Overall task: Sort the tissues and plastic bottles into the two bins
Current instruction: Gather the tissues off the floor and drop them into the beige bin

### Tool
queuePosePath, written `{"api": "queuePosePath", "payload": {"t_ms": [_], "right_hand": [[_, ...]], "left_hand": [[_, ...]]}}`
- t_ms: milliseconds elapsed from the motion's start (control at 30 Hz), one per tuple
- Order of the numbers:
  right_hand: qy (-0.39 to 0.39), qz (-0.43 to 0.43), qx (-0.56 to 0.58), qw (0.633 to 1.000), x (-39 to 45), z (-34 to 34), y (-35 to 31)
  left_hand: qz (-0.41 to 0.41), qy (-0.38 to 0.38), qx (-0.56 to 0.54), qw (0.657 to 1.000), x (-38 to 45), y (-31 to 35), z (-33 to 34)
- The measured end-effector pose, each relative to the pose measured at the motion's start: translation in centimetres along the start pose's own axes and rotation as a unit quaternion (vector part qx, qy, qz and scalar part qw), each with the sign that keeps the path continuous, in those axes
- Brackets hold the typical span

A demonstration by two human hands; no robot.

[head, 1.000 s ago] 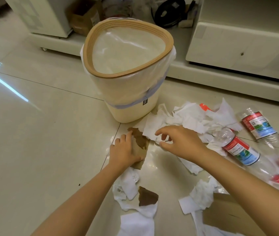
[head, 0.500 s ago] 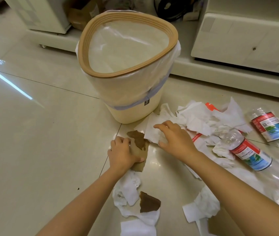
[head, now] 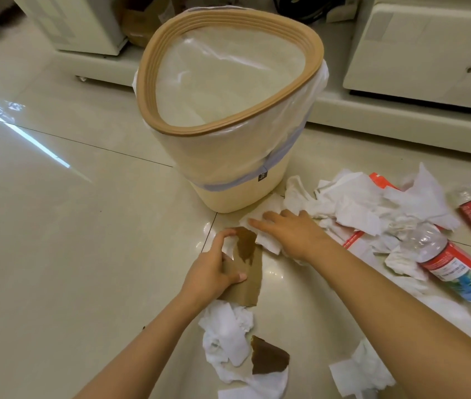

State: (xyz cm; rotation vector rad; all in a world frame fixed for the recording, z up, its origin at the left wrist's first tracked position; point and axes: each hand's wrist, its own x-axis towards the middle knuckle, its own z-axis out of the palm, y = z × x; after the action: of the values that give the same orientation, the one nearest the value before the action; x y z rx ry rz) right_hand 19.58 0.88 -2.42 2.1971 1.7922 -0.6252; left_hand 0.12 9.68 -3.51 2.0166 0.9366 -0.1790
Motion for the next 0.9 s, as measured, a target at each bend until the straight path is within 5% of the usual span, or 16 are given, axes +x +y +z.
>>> {"api": "queuePosePath", "payload": {"t_ms": [267,500,900], "right_hand": [[0.037,0.003,-0.017,0.999,-1.9,0.9,-0.4],[0.103,0.053,0.156,0.981,-4.5,0.1,0.5],[0.247,0.115,0.283,0.920,-10.5,-6.2,1.9]], "left_hand": [[0.011,-0.006,0.049,0.999,-0.1,0.4,0.7],[0.039,-0.009,0.068,0.997,-1.3,1.7,0.3],[0.114,0.075,0.002,0.991,-4.7,7.0,-3.2]]}}
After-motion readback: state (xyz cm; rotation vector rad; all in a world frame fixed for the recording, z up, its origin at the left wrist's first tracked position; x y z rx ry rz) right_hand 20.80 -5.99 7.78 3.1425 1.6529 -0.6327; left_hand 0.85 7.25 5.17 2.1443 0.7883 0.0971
